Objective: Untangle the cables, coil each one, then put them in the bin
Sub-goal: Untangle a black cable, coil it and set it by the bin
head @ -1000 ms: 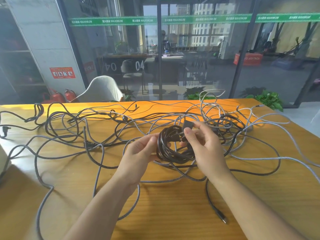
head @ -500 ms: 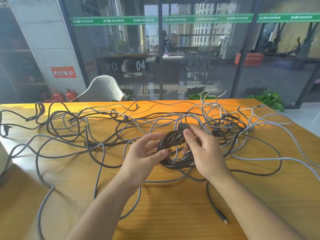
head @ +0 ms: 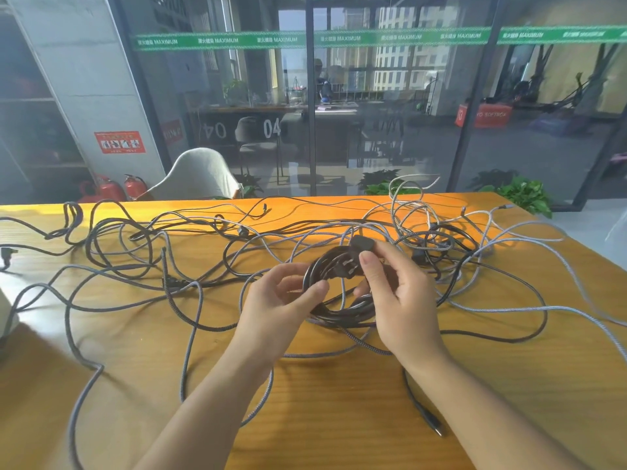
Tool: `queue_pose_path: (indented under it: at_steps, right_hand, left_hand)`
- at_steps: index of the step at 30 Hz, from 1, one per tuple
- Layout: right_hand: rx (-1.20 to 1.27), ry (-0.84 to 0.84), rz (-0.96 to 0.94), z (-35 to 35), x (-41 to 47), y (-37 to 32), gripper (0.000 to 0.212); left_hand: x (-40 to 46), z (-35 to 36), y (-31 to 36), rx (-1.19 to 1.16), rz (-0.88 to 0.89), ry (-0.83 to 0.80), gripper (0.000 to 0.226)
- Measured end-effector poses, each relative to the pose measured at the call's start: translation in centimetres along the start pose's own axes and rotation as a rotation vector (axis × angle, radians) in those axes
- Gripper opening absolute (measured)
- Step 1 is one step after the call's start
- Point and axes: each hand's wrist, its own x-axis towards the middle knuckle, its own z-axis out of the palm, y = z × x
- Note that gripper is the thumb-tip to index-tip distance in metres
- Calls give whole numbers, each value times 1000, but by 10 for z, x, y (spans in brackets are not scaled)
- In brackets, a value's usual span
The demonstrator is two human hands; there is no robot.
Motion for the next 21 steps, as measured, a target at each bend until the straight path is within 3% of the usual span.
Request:
queue_pose_path:
  at_steps: [14, 21]
  right_hand:
    - [100, 3, 183, 9, -2, -1, 29]
    - [337, -20, 366, 5, 1, 1, 36]
  left_hand:
    - [0, -1, -1, -97, -58, 6, 32]
    - [-1, -2, 3, -148, -40, -46, 34]
